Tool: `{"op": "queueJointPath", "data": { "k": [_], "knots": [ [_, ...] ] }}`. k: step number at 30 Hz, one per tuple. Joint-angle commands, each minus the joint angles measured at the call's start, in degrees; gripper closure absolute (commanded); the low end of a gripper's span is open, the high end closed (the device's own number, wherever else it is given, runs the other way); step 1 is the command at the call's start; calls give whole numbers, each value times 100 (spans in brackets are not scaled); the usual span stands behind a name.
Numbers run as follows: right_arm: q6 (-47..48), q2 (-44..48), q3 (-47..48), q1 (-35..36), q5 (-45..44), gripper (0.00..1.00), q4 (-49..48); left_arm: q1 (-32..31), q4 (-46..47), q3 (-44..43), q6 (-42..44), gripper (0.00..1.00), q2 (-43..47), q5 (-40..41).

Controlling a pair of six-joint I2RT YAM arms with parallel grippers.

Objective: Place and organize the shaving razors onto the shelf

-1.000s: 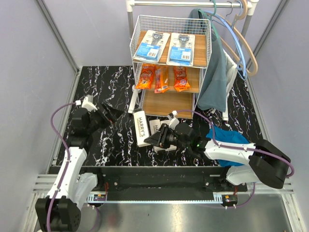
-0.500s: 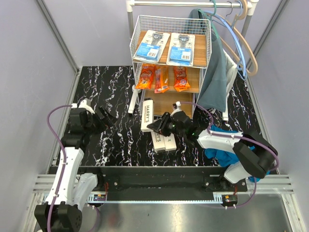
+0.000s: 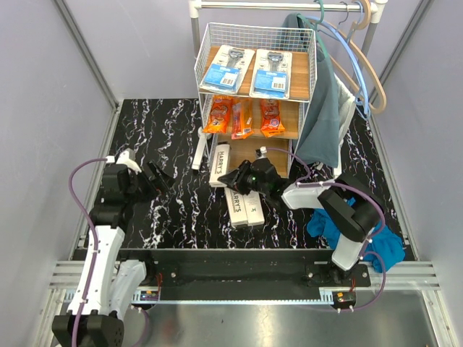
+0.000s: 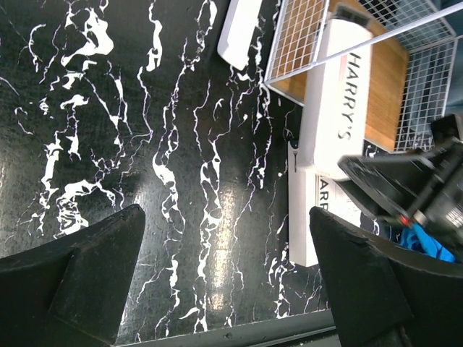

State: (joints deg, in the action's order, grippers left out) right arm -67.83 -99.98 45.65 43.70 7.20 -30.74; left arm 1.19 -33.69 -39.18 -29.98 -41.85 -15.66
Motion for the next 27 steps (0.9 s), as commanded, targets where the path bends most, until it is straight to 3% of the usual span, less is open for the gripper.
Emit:
{"op": "queueJointPath", "data": {
  "k": [1, 16, 27],
  "knots": [
    [-134, -293, 374, -247, 220, 89, -626, 22, 144, -37, 106, 1, 80, -156],
    [-37, -1242, 1165, -837, 783, 87, -573, 13, 267, 24, 80, 1, -43, -315],
    [-222, -1726, 1482, -951, 765, 77, -354, -40, 372, 77, 36, 1, -122, -332]
  ]
}}
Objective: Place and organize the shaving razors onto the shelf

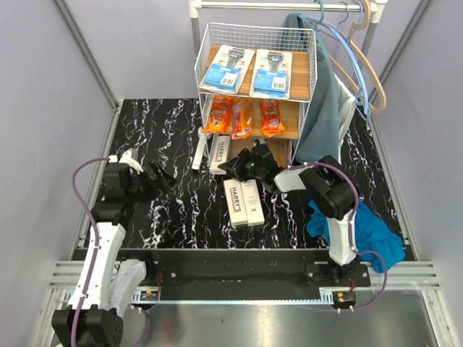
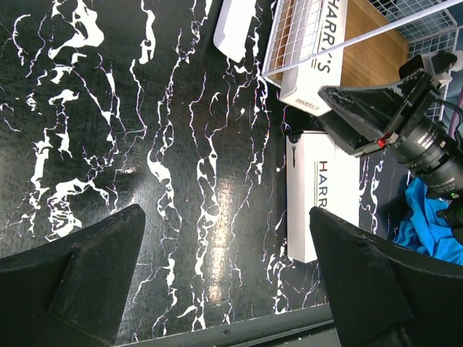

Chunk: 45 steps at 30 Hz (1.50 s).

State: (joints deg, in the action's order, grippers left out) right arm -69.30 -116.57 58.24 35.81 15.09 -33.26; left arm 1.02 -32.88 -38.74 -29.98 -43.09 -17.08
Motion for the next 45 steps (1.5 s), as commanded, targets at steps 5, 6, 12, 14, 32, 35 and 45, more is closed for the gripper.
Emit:
{"op": "queueJointPath", "data": {
  "k": [5, 6, 12, 14, 32, 35, 45],
  "knots": [
    [-75, 21, 284, -171, -208, 67, 222, -31, 291, 33, 36, 1, -33, -199],
    [-58, 47, 285, -162, -235, 63, 275, -31, 300, 33, 44, 1, -33, -208],
    [144, 363, 153, -162, -331, 31, 548, -66, 318, 51, 36, 1, -41, -252],
    [232, 548, 65, -154, -340, 25, 592, -66, 326, 51, 44, 1, -68, -261],
    [285, 1532, -594, 119, -472, 9, 900, -66, 458, 24, 141, 1, -384, -656],
    [224, 1813, -796, 215, -586, 8, 935, -75, 511, 68, 80, 1, -454, -866],
    [382, 3191, -919, 935, -1288, 8, 2119, -1937, 1161, 218, -667, 1, -1349, -51]
  ]
}}
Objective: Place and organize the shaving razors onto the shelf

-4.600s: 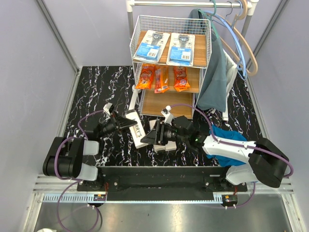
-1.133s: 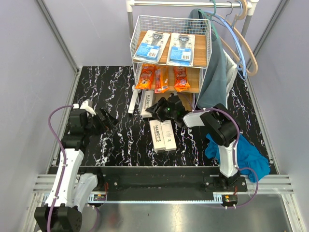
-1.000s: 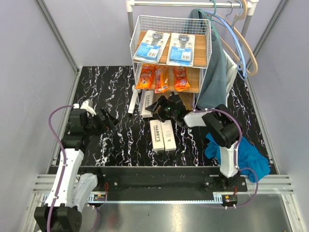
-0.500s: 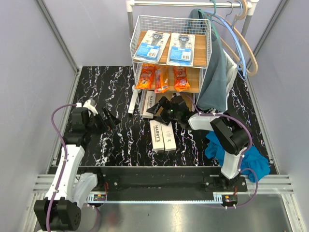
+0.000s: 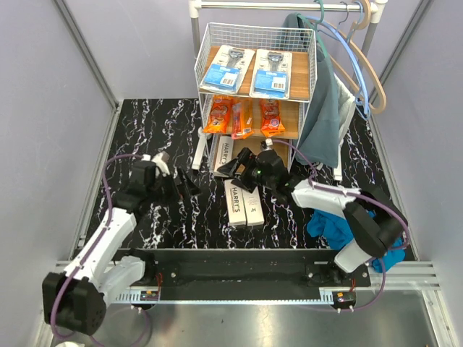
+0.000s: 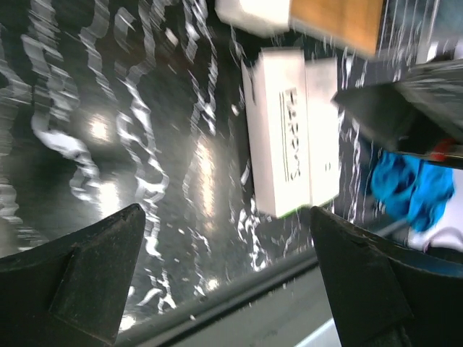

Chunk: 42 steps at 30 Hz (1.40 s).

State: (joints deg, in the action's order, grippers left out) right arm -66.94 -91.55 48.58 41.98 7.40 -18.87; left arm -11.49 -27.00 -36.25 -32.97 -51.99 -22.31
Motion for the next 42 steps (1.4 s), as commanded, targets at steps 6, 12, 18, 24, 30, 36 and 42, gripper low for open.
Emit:
{"op": "queueJointPath", "data": {
  "k": [6, 12, 18, 24, 30, 36, 42],
  "knots": [
    [155, 1891, -357, 654, -1160, 9, 1666, -2146, 740, -575, -781, 1, -1558, 1456],
    [-188, 3806, -1306, 733, -1679, 10, 3062, -2867, 793, -1156, -1237, 1, -2938, 2177],
    [-636, 5539, -1878, 733, -2066, 10, 4214, -3132, 916, -1437, -1475, 1, -3475, 2441],
    [-654, 5982, -1913, 733, -2137, 11, 4700, -3290, 986, -1552, -1537, 1, -3643, 2529],
    [-601, 5824, -1948, 733, -2058, 11, 4542, -3369, 987, -1657, -1528, 1, -3792, 2538],
    [-601, 5762, -1992, 733, -2041, 11, 4436, -3387, 908, -1824, -1467, 1, -4021, 2573],
    [-663, 5850, -2124, 733, -2005, 11, 4383, -3422, 890, -1877, -1466, 1, -4276, 2617]
  ]
}}
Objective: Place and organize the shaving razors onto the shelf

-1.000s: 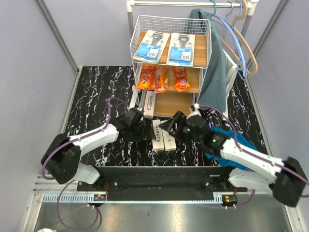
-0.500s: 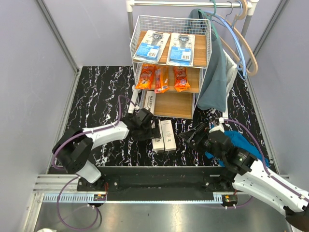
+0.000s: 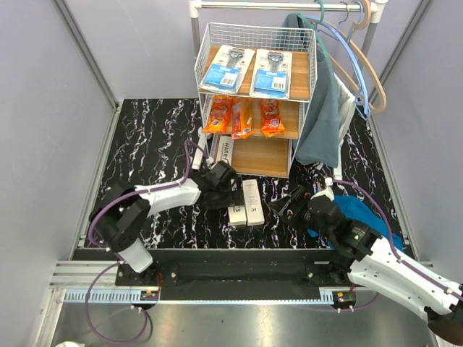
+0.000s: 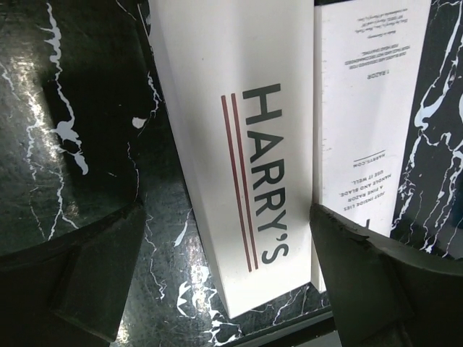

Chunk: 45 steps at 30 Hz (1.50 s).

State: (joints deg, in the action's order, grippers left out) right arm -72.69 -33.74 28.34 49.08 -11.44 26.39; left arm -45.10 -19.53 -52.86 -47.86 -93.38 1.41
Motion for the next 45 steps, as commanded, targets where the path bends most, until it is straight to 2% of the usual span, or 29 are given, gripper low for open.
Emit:
{"op": "queueJointPath", "data": {
  "k": [1, 18, 22, 28, 33, 40, 45],
  "knots": [
    [-97, 86, -109, 23, -121, 11, -143, -78, 134, -216, 5, 1, -180, 263],
    [-106, -19, -294, 23, 28, 11, -372, -69, -578, -936, 215, 2, -804, 782],
    [-88, -10, -302, 23, 46, 11, -345, -51, -570, -945, 250, 8, -848, 808],
    [-114, 42, -381, 23, 107, 11, -354, -51, -534, -884, 259, 26, -804, 799],
    [-167, 113, -539, 23, 168, 11, -485, -51, -534, -866, 321, 47, -769, 791],
    [-167, 122, -645, 23, 221, 11, -530, -51, -517, -717, 338, 51, -541, 800],
    [-1, -185, -453, 23, 283, 11, -643, -51, -534, -533, 277, 51, 100, 764]
  ]
}}
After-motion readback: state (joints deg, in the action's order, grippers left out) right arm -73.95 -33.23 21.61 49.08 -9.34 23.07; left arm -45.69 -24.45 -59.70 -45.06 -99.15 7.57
